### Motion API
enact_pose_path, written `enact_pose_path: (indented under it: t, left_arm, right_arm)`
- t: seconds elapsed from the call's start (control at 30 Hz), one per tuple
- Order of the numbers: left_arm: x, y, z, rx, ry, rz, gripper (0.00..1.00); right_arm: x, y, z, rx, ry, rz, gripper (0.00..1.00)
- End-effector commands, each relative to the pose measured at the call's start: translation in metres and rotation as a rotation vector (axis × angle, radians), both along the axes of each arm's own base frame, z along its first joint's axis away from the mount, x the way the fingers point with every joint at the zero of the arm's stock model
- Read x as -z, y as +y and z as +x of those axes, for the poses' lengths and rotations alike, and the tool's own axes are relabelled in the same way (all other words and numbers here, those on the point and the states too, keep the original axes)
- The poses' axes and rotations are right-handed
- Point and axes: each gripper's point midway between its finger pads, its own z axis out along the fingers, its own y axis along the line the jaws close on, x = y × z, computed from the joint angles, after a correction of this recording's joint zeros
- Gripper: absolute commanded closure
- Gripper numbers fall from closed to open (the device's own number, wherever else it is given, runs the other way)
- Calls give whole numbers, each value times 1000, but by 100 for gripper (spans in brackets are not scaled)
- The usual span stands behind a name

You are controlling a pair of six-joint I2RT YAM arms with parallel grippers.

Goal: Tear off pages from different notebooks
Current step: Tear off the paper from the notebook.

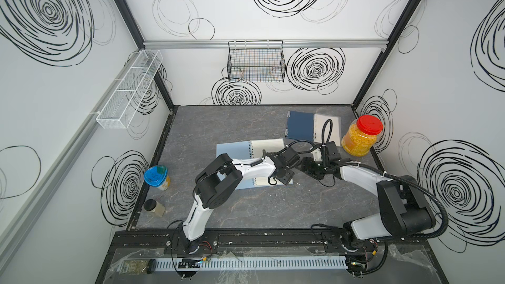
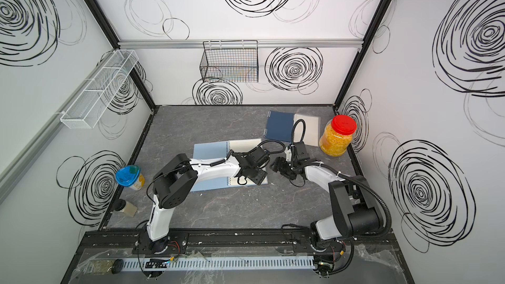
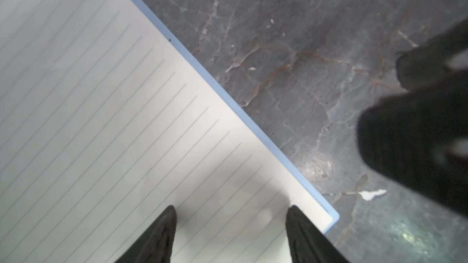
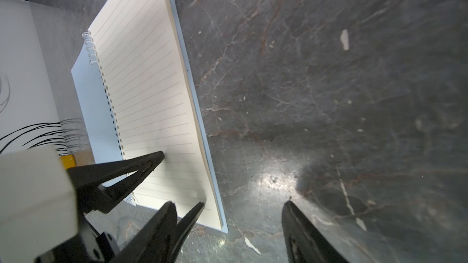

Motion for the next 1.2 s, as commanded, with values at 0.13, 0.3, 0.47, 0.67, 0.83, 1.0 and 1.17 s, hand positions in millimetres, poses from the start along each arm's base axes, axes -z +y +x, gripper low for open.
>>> enact_pose_path:
  t: [0.13, 0.3, 0.47, 0.67, 0.83, 1.0, 1.17]
  left_arm:
    - [51, 56, -8, -17, 105, 181, 44]
    - [68, 65, -12, -17, 152, 197, 65]
    - [75, 69, -15, -10, 166, 207, 77]
    - [77, 69, -17, -6, 173, 206, 85]
    - [80, 66, -22, 8, 194, 186, 95]
    - [83, 67, -24, 5, 203, 186, 98]
    - [84, 67, -25, 9, 209, 183, 99]
  right_arm:
    - [-12, 13, 1, -9, -19, 92, 31]
    - [-14, 22, 3, -18, -22, 140, 31]
    - [-13, 31, 6, -25, -24, 158, 32]
    - [-12, 49, 10, -51, -23, 189, 37]
    - [-10, 61, 12, -78, -20, 209, 53]
    - [-8, 68, 12, -95, -13, 211, 69]
    - [-6, 69, 11, -96, -9, 202, 71]
